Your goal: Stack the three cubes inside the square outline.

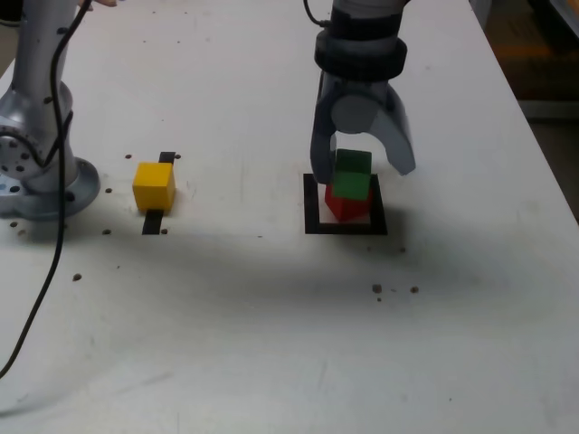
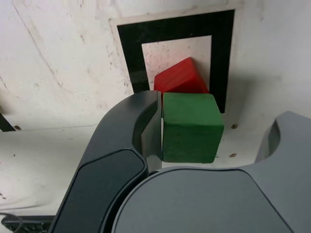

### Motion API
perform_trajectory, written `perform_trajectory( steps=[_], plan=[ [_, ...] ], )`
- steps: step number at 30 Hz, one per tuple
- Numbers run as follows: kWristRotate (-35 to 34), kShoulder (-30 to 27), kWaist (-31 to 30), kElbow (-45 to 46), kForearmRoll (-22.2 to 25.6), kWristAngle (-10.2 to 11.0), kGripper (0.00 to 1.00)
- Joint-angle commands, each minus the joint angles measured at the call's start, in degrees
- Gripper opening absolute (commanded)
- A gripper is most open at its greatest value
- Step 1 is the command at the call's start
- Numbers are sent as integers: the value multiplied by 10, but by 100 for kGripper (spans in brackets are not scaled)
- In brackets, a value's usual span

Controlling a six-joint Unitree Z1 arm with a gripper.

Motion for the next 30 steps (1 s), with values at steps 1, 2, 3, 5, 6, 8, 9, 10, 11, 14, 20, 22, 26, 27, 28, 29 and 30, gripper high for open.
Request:
perform_trajectory(
  steps=[1,2,3,5,6,8,9,10,11,14,20,22,26,27,28,29,30],
  plan=[
    [1,-17,-1,-5,2,11,85],
    [1,-24,-1,-5,3,19,86],
    [0,-29,-1,-5,5,24,86],
    [-2,-41,-1,-1,9,34,88],
    [-4,-46,-1,1,12,39,89],
    [-7,-58,-1,8,18,48,92],
    [-8,-63,-1,12,22,52,94],
    [-8,-68,-1,16,26,56,95],
    [-9,-72,-1,20,30,60,97],
    [-12,-86,-1,37,47,72,99],
    [-31,-132,-1,88,96,89,99],
    [-39,-153,0,111,107,95,99],
    [-54,-190,5,162,115,98,99],
    [-56,-197,7,173,116,98,99],
    [-58,-202,9,184,115,98,99],
    [-59,-207,11,193,115,98,99],
    [-60,-210,13,202,115,98,99]
  ],
)
